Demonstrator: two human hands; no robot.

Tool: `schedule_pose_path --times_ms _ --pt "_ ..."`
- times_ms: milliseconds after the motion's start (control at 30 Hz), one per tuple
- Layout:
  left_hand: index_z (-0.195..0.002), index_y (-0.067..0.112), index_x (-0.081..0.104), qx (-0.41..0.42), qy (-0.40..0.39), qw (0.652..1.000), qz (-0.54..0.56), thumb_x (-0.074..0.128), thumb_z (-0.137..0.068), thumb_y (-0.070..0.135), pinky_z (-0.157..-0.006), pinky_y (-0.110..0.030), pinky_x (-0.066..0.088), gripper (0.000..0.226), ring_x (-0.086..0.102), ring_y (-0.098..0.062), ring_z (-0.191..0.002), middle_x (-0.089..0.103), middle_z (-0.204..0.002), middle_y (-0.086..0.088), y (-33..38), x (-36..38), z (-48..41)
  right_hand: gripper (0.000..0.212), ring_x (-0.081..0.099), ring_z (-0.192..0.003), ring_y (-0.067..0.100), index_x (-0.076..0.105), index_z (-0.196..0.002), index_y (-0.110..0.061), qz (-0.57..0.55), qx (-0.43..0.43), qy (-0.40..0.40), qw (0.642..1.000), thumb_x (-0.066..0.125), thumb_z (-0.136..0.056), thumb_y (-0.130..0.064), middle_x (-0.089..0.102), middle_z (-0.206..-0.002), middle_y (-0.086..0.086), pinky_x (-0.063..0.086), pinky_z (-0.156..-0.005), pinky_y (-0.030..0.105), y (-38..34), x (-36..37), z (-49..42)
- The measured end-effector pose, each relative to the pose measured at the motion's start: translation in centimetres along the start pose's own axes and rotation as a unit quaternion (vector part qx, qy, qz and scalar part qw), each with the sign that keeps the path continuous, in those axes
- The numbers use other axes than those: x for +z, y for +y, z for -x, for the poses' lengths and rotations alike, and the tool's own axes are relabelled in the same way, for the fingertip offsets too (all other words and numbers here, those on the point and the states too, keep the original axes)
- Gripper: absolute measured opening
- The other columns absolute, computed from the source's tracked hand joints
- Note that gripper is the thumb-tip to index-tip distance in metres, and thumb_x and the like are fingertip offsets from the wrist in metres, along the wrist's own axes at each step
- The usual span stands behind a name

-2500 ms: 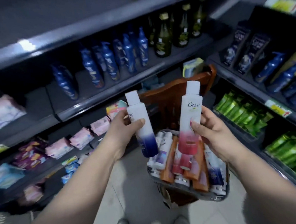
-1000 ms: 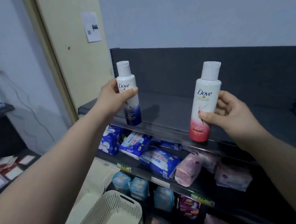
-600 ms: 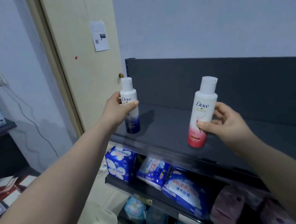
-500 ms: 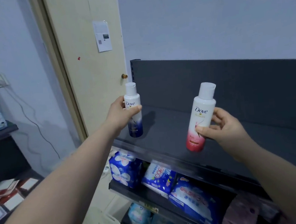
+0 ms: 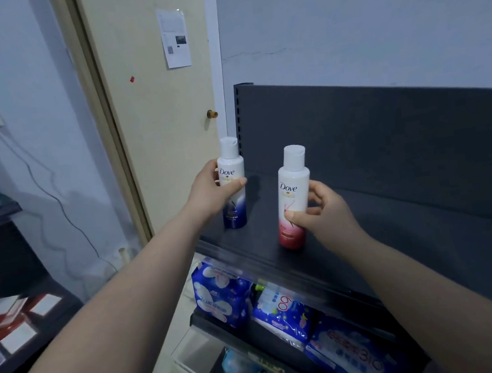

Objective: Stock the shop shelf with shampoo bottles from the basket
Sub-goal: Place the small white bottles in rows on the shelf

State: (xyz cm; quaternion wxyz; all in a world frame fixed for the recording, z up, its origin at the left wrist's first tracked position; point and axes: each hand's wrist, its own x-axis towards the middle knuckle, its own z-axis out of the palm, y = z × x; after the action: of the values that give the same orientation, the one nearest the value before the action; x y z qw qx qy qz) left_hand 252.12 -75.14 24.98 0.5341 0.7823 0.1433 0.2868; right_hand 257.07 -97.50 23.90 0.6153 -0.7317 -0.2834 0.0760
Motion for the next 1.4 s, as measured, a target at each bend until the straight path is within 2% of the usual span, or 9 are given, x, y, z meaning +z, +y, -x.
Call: schedule_pose_path --times_ms 200,533,633,733,833,933,1067,1200,1400 --pt "-0.121 0.018 0.053 -0.039 -0.073 0.991 -0.102 0.077 -0.079 0.018 -0.082 -0.027 0.045 0.049 0.062 -0.015 -0.099 0.064 -0.109 0.003 -1.8 -0.3 0.3 0.052 0.066 -0.095 0.007 0.048 -0.121 -0.033 0.049 -0.011 0.015 0.999 0.07 -0.081 -0.009 0.063 -0.112 -0.012 0.052 -0.083 0.028 1.2 0.9 -1.2" --pt "-0.112 0.023 0.048 -0.041 -0.057 0.994 -0.089 0.071 -0.081 0.016 -0.078 -0.026 0.048 0.04 0.061 -0.017 -0.1 0.063 -0.107 0.003 -2.0 1.0 0.6 0.06 0.059 -0.106 0.015 0.039 -0.127 -0.03 0.096 0.009 0.012 0.995 0.068 -0.079 -0.013 0.058 -0.12 -0.004 0.049 -0.088 0.032 1.7 2.6 -2.0" --pt "-0.12 0.021 0.043 -0.049 -0.068 0.994 -0.077 0.07 -0.082 0.011 -0.078 -0.025 0.049 0.048 0.061 -0.021 -0.102 0.06 -0.108 0.002 -1.5 0.9 1.0 0.086 0.055 -0.116 0.014 0.024 -0.145 -0.031 0.084 0.022 -0.012 0.996 0.073 -0.075 -0.022 0.052 -0.133 -0.004 0.047 -0.097 0.036 1.6 2.2 -1.5" --pt "-0.148 0.022 0.021 -0.054 -0.054 0.996 -0.049 0.074 -0.082 0.017 -0.092 -0.031 0.046 0.085 0.053 -0.019 -0.117 0.049 -0.132 -0.002 -0.2 0.5 2.3 0.109 0.035 -0.137 0.012 0.0 -0.152 -0.035 0.09 0.04 -0.013 0.995 0.077 -0.075 -0.035 0.031 -0.154 -0.002 0.032 -0.108 0.031 1.2 1.2 0.1" --pt "-0.153 0.019 0.013 0.004 0.066 0.99 -0.12 0.07 -0.085 0.023 -0.11 -0.035 0.032 0.089 0.034 -0.022 -0.138 0.031 -0.153 -0.007 1.4 1.0 4.7 0.099 0.023 -0.144 0.014 0.005 -0.153 -0.028 0.138 -0.003 0.044 0.989 0.073 -0.081 -0.034 0.022 -0.158 0.001 0.025 -0.116 0.038 0.8 -0.8 2.2" --pt "-0.151 0.008 0.021 0.123 0.125 0.972 -0.154 0.066 -0.086 0.016 -0.11 -0.024 0.021 0.079 0.029 -0.021 -0.14 0.031 -0.153 -0.011 4.1 3.6 8.9 0.082 0.024 -0.144 0.015 0.017 -0.153 -0.018 0.189 -0.058 0.102 0.975 0.066 -0.088 -0.024 0.026 -0.156 0.0 0.022 -0.117 0.031 0.1 -3.9 5.6" --pt "-0.146 0.004 0.031 0.24 0.084 0.95 -0.181 0.063 -0.084 0.015 -0.112 -0.025 0.022 0.071 0.035 -0.026 -0.136 0.039 -0.145 -0.016 7.3 8.7 14.4 0.07 0.024 -0.143 0.015 0.024 -0.151 -0.016 0.265 -0.088 0.143 0.95 0.06 -0.092 -0.026 0.031 -0.154 0.001 0.02 -0.117 0.029 -0.9 -9.3 11.6" --pt "-0.147 0.006 0.032 0.275 0.018 0.94 -0.2 0.053 -0.084 0.029 -0.113 -0.042 0.03 0.07 0.037 -0.032 -0.135 0.042 -0.142 -0.021 10.7 14.6 20.1 0.065 0.022 -0.144 0.016 0.025 -0.151 -0.017 0.331 -0.083 0.162 0.926 0.055 -0.095 -0.031 0.03 -0.155 0.002 0.021 -0.118 0.038 -1.6 -15.3 19.0" --pt "-0.147 0.008 0.033 0.303 -0.05 0.935 -0.178 0.056 -0.085 0.025 -0.111 -0.042 0.032 0.069 0.039 -0.03 -0.133 0.043 -0.142 -0.017 15.6 22.7 29.0 0.063 0.021 -0.144 0.014 0.023 -0.151 -0.017 0.406 -0.05 0.198 0.891 0.052 -0.097 -0.033 0.028 -0.156 -0.001 0.019 -0.118 0.036 -2.6 -24.0 30.5"
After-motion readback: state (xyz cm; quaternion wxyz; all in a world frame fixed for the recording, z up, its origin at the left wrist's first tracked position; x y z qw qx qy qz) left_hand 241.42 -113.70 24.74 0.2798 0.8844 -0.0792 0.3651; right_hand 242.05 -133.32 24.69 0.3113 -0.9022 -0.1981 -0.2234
